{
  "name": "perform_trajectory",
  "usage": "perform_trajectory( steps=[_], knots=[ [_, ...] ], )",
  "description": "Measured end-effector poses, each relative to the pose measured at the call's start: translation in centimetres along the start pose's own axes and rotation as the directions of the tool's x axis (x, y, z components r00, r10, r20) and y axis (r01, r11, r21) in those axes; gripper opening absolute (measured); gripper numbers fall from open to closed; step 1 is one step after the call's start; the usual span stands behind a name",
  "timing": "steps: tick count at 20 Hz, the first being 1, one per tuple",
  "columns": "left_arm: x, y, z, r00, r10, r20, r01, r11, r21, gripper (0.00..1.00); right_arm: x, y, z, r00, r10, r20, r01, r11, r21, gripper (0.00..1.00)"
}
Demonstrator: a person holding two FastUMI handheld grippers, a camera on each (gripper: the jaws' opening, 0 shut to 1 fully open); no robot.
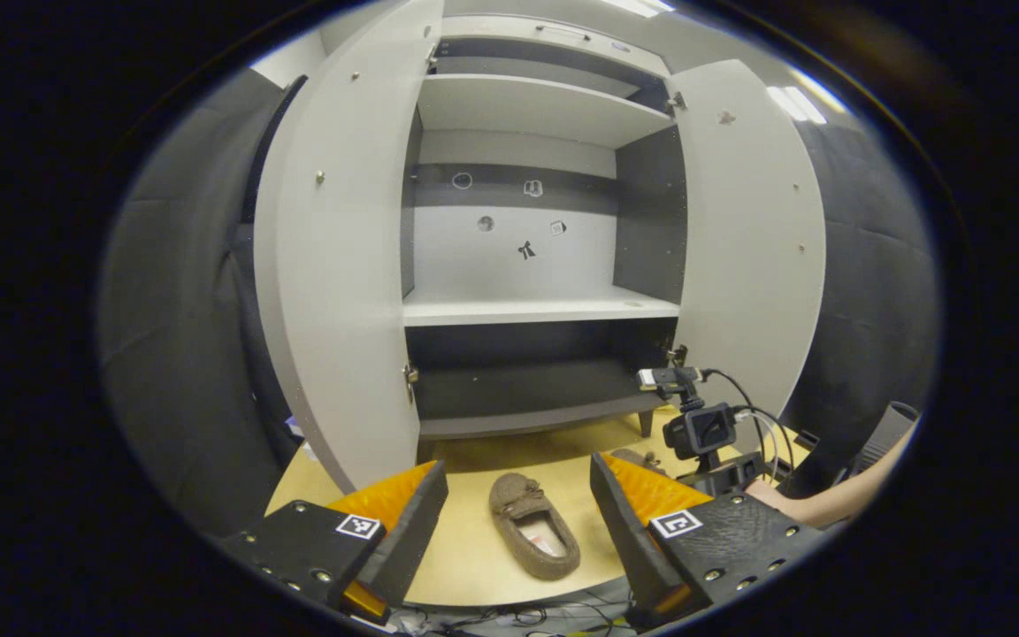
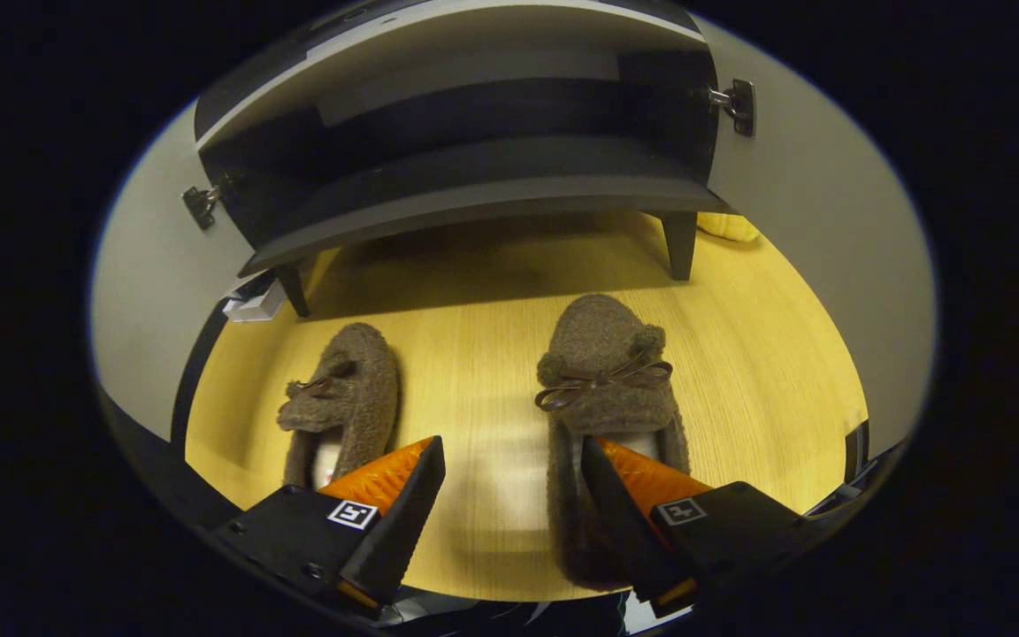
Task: Grab one shoe with the right hand and put it into the shoe cabinet, grab the other shoe with the left hand and put it into the shoe cabinet; then close the right door with the right hand and the left door with the left hand.
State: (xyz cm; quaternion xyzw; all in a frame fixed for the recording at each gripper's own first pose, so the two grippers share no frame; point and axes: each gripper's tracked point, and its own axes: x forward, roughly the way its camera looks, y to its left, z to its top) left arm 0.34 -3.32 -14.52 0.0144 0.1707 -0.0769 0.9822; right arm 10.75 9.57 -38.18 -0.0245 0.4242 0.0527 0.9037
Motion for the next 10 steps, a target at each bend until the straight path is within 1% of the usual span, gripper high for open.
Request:
perform_trajectory(
  steps=[3,4,5,6,8,9,10],
  knots=[
    [0.2,0.4,-0.6,1.0,0.008,-0.011,-0.008,1.0,0.002,0.94,2.4,-1.7,0.9,0.996,-0.084,0.028,0.084,0.996,-0.017,0.98],
    [0.2,0.5,-0.5,1.0,0.008,-0.01,-0.008,1.0,0.003,0.99,3.0,-2.1,1.1,0.994,-0.106,0.033,0.107,0.994,-0.033,0.92],
    [0.2,0.4,-0.5,1.0,0.003,-0.008,-0.003,1.0,0.005,0.99,3.5,-2.9,1.1,0.988,-0.151,0.036,0.153,0.987,-0.054,0.85],
    [0.3,0.3,-0.4,1.0,-0.004,-0.006,0.004,1.0,0.011,0.99,3.2,-3.8,1.3,0.98,-0.194,0.05,0.197,0.978,-0.071,0.75],
    [0.2,0.3,-0.2,1.0,-0.004,0.003,0.004,1.0,0.026,1.0,3.2,-3.5,0.9,0.979,-0.195,0.054,0.2,0.973,-0.112,0.38],
    [0.2,0.2,-0.1,1.0,-0.005,0.005,0.005,1.0,0.029,1.0,3.3,-3.5,0.9,0.98,-0.19,0.053,0.196,0.97,-0.145,0.37],
    [0.4,0.2,-0.1,1.0,-0.006,0.007,0.006,1.0,0.03,0.99,2.8,-3.1,0.8,0.982,-0.18,0.056,0.187,0.972,-0.143,0.37]
  ],
)
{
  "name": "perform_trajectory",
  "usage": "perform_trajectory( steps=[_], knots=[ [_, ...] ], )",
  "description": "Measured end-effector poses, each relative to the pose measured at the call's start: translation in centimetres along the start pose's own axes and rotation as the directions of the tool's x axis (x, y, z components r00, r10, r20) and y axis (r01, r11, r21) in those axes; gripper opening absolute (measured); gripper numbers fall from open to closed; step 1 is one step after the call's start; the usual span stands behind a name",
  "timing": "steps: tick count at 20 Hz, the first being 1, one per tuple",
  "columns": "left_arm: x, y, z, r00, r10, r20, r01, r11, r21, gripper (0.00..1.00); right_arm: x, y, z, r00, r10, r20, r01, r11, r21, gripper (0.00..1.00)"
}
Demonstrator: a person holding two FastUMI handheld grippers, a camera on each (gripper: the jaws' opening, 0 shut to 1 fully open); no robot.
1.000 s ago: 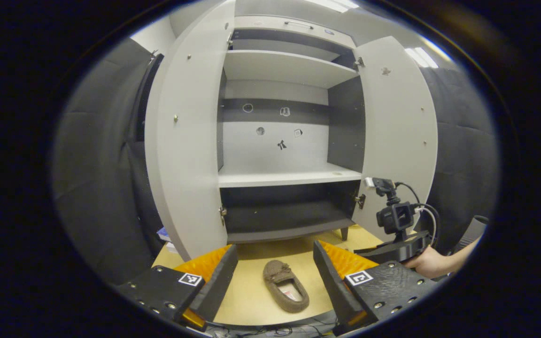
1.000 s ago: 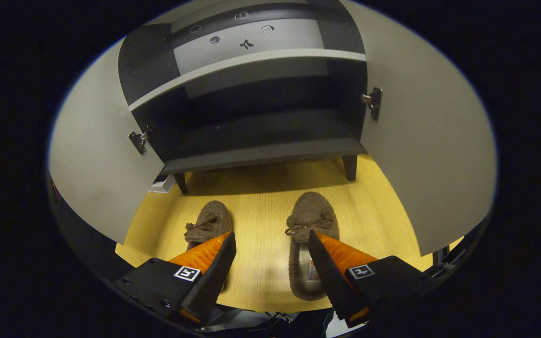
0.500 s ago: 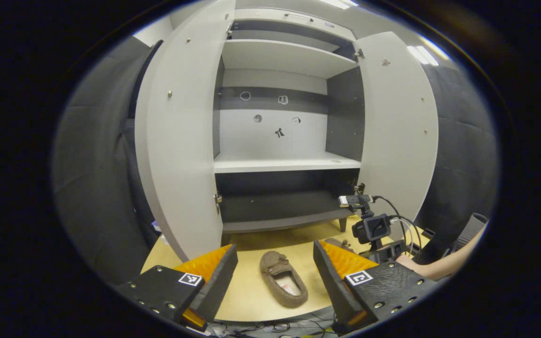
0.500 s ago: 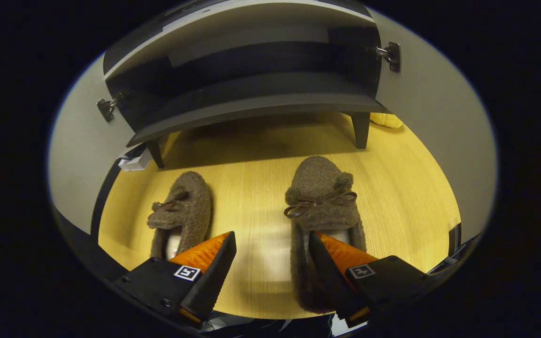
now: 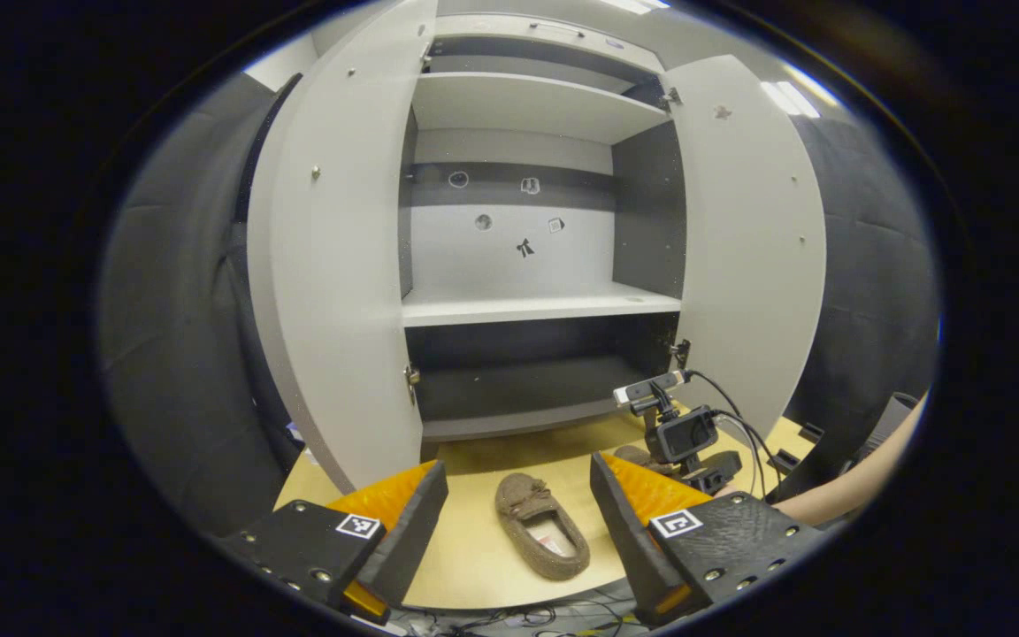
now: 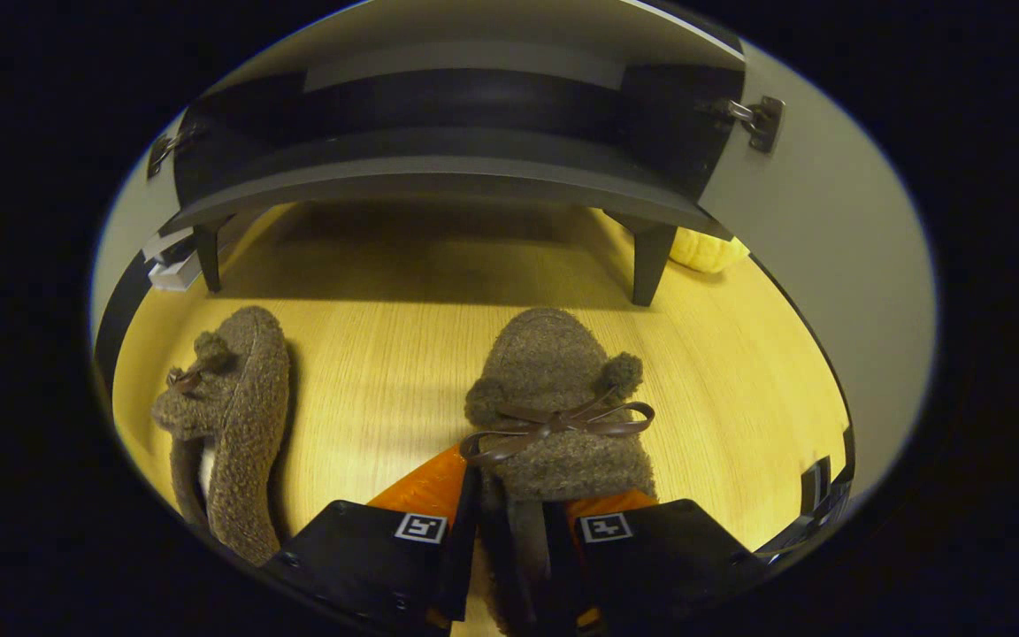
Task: Grab one shoe with the right hand and put it into the shoe cabinet, grab the other shoe with the left hand and put it into the shoe cabinet; then close the right door with the right hand and the left door with the left hand.
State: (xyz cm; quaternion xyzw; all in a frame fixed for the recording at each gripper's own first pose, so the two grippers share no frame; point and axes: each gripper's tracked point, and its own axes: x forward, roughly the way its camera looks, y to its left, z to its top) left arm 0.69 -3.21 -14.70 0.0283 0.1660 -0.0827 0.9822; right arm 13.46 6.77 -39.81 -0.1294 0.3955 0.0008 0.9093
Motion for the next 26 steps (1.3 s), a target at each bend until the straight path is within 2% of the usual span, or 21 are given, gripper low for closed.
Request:
perform_trajectory(
  steps=[1,2,3,5,6,10,15,19,23,26],
  knots=[
    [0.1,-0.1,0.2,1.0,-0.002,0.003,0.002,1.0,-0.001,0.99,0.4,0.0,-0.1,1.0,0.015,-0.004,-0.015,1.0,0.012,0.21],
    [0.4,-0.1,0.5,1.0,-0.006,0.007,0.006,1.0,-0.004,0.99,-0.3,0.1,0.1,0.999,0.036,-0.006,-0.036,0.999,0.03,0.18],
    [0.5,-0.3,0.7,1.0,-0.01,0.013,0.01,1.0,-0.006,0.99,0.0,0.3,0.1,0.997,0.073,-0.011,-0.072,0.996,0.046,0.08],
    [0.6,-0.5,1.2,1.0,-0.014,0.027,0.014,1.0,-0.008,1.0,-1.1,0.2,0.3,0.991,0.13,-0.006,-0.13,0.988,0.081,0.01],
    [0.6,-0.6,1.3,0.999,-0.016,0.031,0.017,1.0,-0.007,0.94,-1.6,-0.4,0.4,0.991,0.135,0.0,-0.135,0.987,0.084,0.02],
    [0.6,-1.0,1.7,0.999,-0.02,0.041,0.02,1.0,0.003,0.94,-5.7,-1.3,-0.6,0.986,0.166,-0.006,-0.164,0.979,0.125,0.02],
    [0.6,-1.0,1.9,0.998,-0.014,0.057,0.014,1.0,0.012,0.94,-11.2,-1.0,0.1,0.972,0.225,0.063,-0.229,0.97,0.08,0.02],
    [0.8,-1.2,1.6,0.999,-0.022,0.049,0.022,1.0,0.0,0.94,-15.7,-0.6,3.7,0.951,0.276,0.141,-0.293,0.949,0.119,0.02],
    [0.9,-1.0,2.6,0.998,-0.031,0.053,0.03,0.999,0.017,0.94,-19.9,-0.7,9.4,0.931,0.279,0.237,-0.313,0.942,0.121,0.02],
    [1.0,-0.9,4.0,0.995,-0.034,0.095,0.032,0.999,0.023,0.94,-22.8,-0.5,14.5,0.896,0.289,0.336,-0.339,0.936,0.099,0.02]
  ],
)
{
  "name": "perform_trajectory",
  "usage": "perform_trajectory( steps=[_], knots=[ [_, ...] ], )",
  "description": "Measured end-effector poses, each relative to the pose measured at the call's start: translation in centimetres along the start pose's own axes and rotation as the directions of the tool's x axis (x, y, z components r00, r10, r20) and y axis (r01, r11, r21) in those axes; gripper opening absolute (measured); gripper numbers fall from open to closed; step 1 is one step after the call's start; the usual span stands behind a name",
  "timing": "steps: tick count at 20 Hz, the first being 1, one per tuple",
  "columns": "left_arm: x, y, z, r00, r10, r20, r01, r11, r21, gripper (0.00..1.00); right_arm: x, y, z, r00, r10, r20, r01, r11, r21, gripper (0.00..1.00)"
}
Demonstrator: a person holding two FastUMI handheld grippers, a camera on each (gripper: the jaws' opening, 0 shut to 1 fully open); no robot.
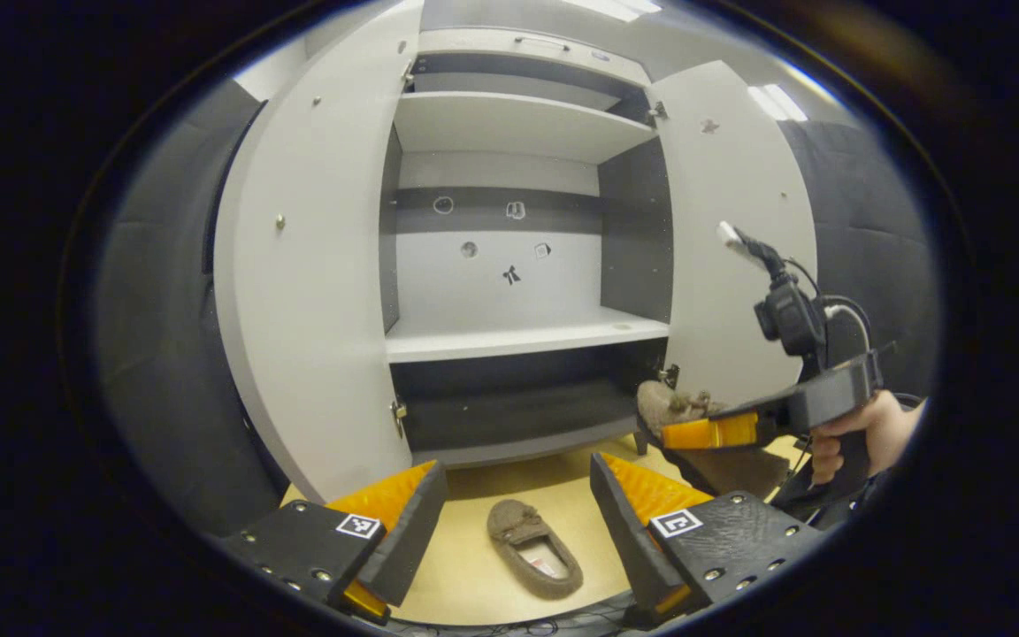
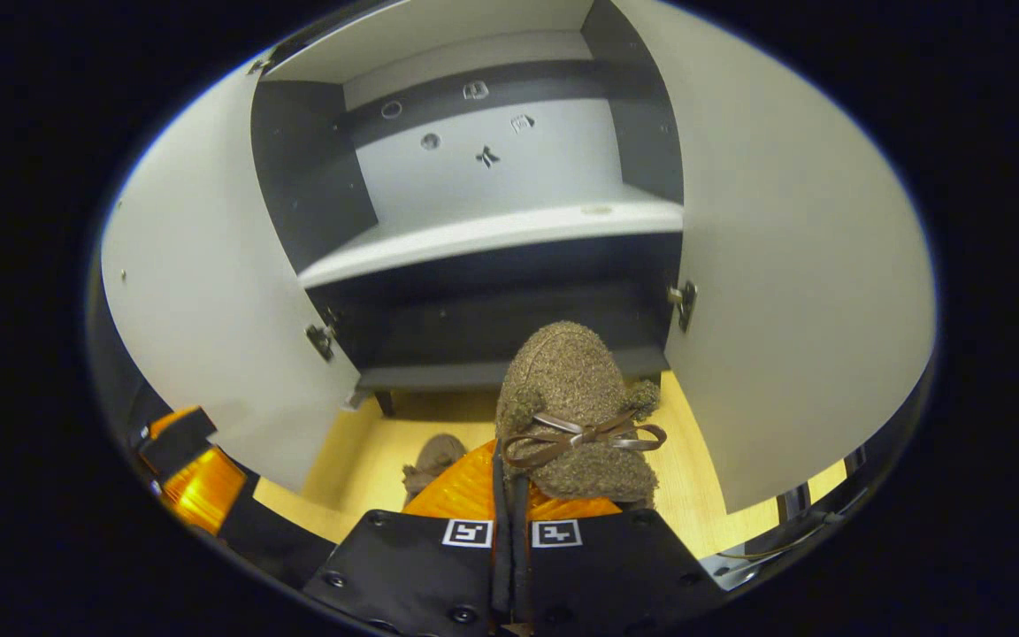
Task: Grab one shoe with the right hand and put it into the shoe cabinet, grab the other shoe with the left hand and put it into the shoe cabinet; then close the right door with the right hand and the left door with the left hand.
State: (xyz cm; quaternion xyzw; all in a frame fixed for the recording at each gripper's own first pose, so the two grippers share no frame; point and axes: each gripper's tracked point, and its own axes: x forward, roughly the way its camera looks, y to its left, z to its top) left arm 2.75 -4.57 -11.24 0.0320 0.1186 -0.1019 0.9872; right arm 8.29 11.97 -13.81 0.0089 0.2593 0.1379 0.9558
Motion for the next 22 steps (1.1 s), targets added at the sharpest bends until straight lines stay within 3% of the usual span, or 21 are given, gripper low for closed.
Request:
perform_trajectory(
  steps=[9,12,14,16,17,18,22],
  knots=[
    [3.6,-0.3,5.2,0.995,0.003,0.098,-0.004,1.0,0.01,0.96,2.2,0.9,14.9,0.98,0.065,0.19,-0.039,0.99,-0.138,0.02],
    [4.5,-0.3,6.5,0.994,0.016,0.106,-0.016,1.0,0.001,0.88,4.5,0.4,18.8,0.971,0.066,0.231,-0.037,0.991,-0.129,0.02],
    [4.9,-0.3,7.1,0.994,0.033,0.106,-0.031,0.999,-0.017,0.99,5.9,0.1,21.2,0.963,0.072,0.26,-0.043,0.992,-0.116,0.02],
    [5.3,-0.4,7.6,0.994,0.05,0.099,-0.047,0.999,-0.028,0.99,8.0,-0.1,23.2,0.958,0.092,0.273,-0.056,0.989,-0.135,0.02],
    [5.4,-0.3,7.8,0.994,0.058,0.094,-0.055,0.998,-0.029,0.88,8.9,-0.5,24.3,0.955,0.089,0.283,-0.05,0.989,-0.142,0.02],
    [5.6,-0.2,8.0,0.993,0.067,0.093,-0.065,0.998,-0.025,0.99,10.1,-1.0,25.5,0.952,0.076,0.296,-0.036,0.99,-0.138,0.02],
    [6.3,0.4,8.9,0.989,0.122,0.086,-0.122,0.993,-0.003,0.99,14.8,-3.1,28.0,0.955,0.036,0.295,-0.001,0.993,-0.12,0.02]
  ],
)
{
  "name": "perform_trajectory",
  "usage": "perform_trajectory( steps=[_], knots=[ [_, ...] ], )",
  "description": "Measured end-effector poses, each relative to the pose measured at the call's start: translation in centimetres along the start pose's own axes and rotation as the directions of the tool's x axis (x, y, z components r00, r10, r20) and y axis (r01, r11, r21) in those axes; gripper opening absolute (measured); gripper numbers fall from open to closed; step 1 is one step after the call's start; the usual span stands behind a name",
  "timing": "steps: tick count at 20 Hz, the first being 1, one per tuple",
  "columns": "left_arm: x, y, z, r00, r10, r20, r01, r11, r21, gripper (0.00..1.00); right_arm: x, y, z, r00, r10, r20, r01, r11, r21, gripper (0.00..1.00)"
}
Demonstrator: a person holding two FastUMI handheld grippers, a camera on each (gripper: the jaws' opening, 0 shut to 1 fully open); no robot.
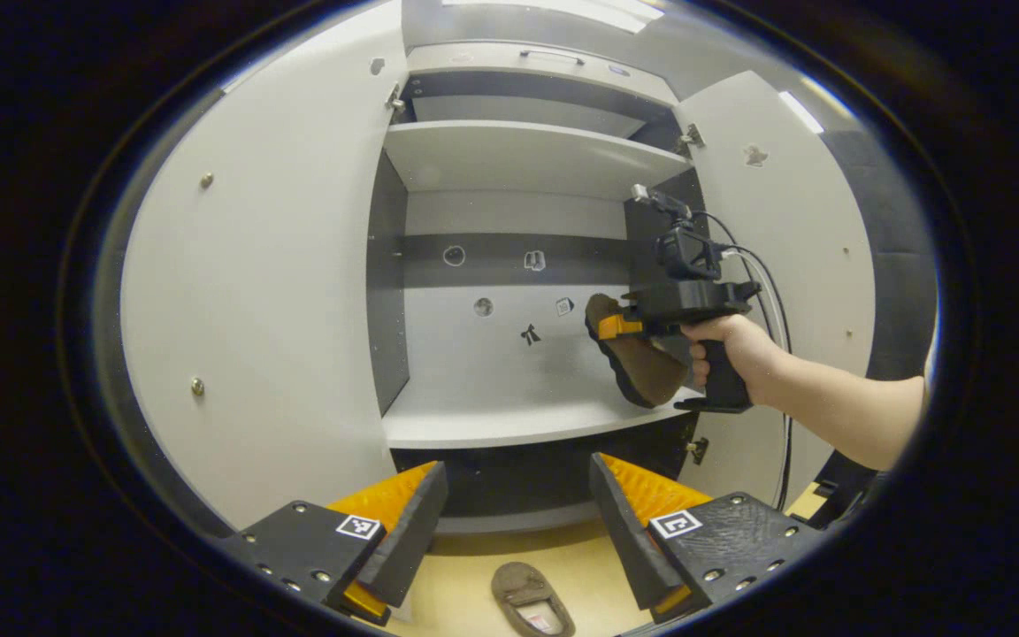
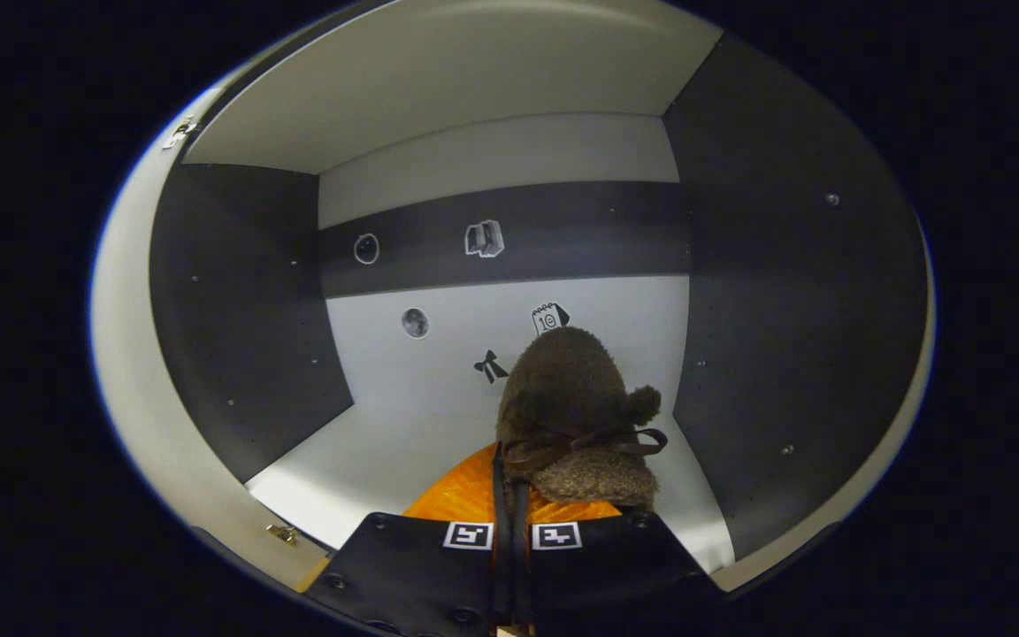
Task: Grab one shoe with the right hand and put it into the shoe cabinet, grab the other shoe with the left hand and put it into the shoe cabinet; then close the right door with the right hand and the left door with the left hand.
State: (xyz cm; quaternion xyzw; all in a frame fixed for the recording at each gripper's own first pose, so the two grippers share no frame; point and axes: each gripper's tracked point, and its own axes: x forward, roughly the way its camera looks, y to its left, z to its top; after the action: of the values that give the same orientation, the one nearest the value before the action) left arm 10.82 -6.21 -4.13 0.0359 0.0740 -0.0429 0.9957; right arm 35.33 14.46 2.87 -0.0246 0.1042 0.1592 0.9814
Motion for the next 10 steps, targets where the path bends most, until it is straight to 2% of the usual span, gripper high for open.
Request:
perform_trajectory(
  steps=[2,3,4,5,6,9,10],
  knots=[
    [0.2,0.1,0.0,1.0,0.018,-0.009,-0.018,1.0,0.001,1.0,2.4,-0.8,-0.5,1.0,-0.013,-0.026,0.013,1.0,0.014,0.02],
    [0.3,0.2,0.0,0.999,0.031,-0.016,-0.03,0.999,0.011,0.94,3.5,-0.9,-0.6,0.999,-0.013,-0.033,0.014,1.0,0.022,0.02],
    [0.4,0.3,-0.1,0.999,0.044,-0.02,-0.043,0.999,0.023,0.97,4.3,-1.0,-0.7,0.999,-0.016,-0.034,0.017,1.0,0.025,0.02],
    [0.5,0.4,0.0,0.998,0.053,-0.023,-0.052,0.998,0.032,0.94,5.2,-1.2,-0.8,0.999,-0.02,-0.039,0.021,0.999,0.025,0.02],
    [0.6,0.4,0.0,0.998,0.061,-0.024,-0.06,0.997,0.04,0.98,6.2,-1.2,-1.2,0.999,-0.018,-0.051,0.019,0.999,0.03,0.03],
    [0.7,0.6,0.0,0.996,0.08,-0.028,-0.079,0.996,0.052,0.94,8.3,-0.9,-2.2,0.997,-0.011,-0.078,0.016,0.998,0.066,0.03],
    [0.7,0.6,-0.1,0.996,0.083,-0.032,-0.081,0.995,0.05,0.94,8.9,-1.0,-2.6,0.995,-0.011,-0.097,0.018,0.997,0.073,0.06]
  ],
)
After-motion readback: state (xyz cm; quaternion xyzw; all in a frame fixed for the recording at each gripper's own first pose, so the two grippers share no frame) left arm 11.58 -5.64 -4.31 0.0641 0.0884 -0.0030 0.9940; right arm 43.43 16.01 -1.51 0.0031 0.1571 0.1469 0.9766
